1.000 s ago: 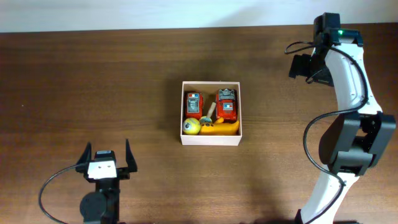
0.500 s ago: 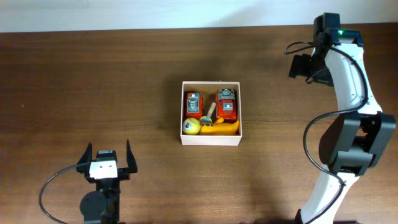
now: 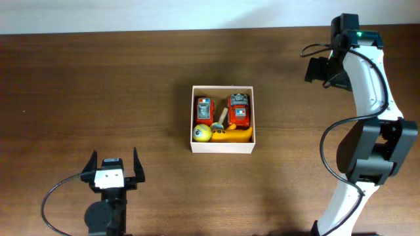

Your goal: Pack container

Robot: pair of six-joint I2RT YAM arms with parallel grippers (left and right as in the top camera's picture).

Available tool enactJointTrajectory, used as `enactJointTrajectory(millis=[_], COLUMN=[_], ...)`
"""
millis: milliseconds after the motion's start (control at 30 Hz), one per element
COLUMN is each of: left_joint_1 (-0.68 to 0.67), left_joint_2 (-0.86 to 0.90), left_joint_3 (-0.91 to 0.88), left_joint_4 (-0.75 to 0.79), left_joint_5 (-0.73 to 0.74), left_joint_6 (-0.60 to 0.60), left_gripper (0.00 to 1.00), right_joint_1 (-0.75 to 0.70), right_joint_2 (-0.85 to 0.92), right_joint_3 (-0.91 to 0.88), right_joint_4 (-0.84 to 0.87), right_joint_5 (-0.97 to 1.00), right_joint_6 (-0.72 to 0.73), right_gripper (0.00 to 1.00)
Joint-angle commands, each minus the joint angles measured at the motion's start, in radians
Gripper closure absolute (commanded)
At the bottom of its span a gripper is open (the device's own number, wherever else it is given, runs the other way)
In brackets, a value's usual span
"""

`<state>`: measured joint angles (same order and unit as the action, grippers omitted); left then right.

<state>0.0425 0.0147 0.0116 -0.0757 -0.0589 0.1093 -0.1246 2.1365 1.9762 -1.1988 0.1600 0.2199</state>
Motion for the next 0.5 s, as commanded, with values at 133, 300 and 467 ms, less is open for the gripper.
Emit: enactJointTrajectory(millis=[133,300,467], left_joint_1=[0.006,0.006,0.006], left_joint_2=[-0.010,-0.010,-0.010], left_joint_3=[-0.003,-0.003,-0.003], left_joint_4=[-0.004,-0.004,-0.004], left_joint_5=[0.011,0.011,0.011], left_joint_6=[0.013,0.013,0.013], left_gripper=[0.01,0.01,0.01], right_joint_1=[0.000,0.000,0.004], right_joint_2=[-0.003,-0.003,-0.023], right_joint_3=[-0.003,-0.003,-0.003], right_joint_4=[0.002,0.002,0.001], right_joint_5=[0.006,0.006,0.006], right_joint_6=[-0.002,-0.002,-0.002], right_gripper=[0.01,0.01,0.01])
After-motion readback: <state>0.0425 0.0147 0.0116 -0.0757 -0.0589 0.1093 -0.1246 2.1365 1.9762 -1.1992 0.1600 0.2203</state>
